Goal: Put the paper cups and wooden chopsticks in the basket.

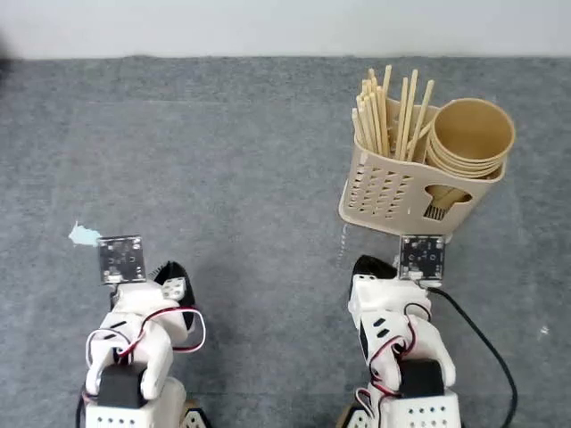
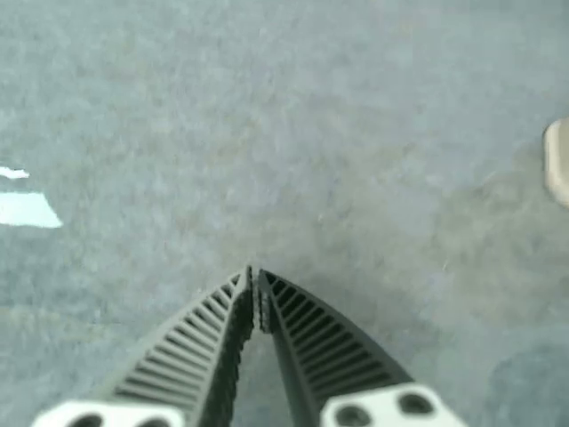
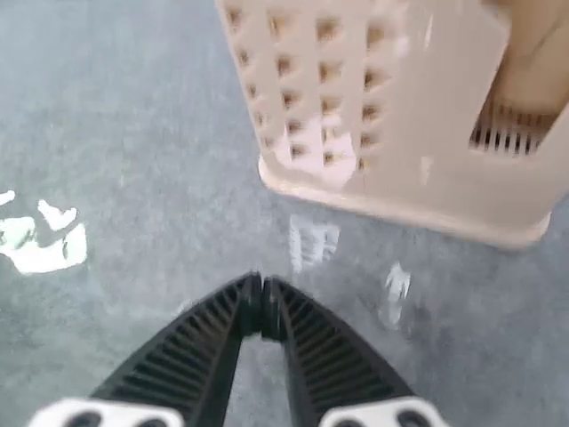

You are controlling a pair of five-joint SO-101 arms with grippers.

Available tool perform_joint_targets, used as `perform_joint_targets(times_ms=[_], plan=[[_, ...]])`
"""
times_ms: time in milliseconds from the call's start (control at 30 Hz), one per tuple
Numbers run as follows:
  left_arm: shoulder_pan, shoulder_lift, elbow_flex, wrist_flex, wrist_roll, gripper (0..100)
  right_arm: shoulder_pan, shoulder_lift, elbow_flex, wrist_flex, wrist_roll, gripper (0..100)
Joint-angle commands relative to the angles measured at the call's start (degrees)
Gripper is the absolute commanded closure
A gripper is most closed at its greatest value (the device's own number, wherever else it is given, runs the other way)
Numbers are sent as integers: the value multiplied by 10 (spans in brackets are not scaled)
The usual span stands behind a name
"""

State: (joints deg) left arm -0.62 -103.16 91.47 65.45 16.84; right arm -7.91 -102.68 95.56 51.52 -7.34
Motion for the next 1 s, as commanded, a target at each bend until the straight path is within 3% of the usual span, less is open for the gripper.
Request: perform_joint_targets(times_ms=[0,233,367,767,967], plan=[[2,-9,13,-15,-37,988,7,0,10,22,25,991],[0,-10,51,-15,-104,988,7,6,10,36,27,991],[-15,-9,51,-12,-146,988,7,5,10,99,27,991],[-67,-9,51,65,-150,988,7,0,10,224,27,990],[-65,-9,51,67,-150,988,6,0,9,226,25,990]])
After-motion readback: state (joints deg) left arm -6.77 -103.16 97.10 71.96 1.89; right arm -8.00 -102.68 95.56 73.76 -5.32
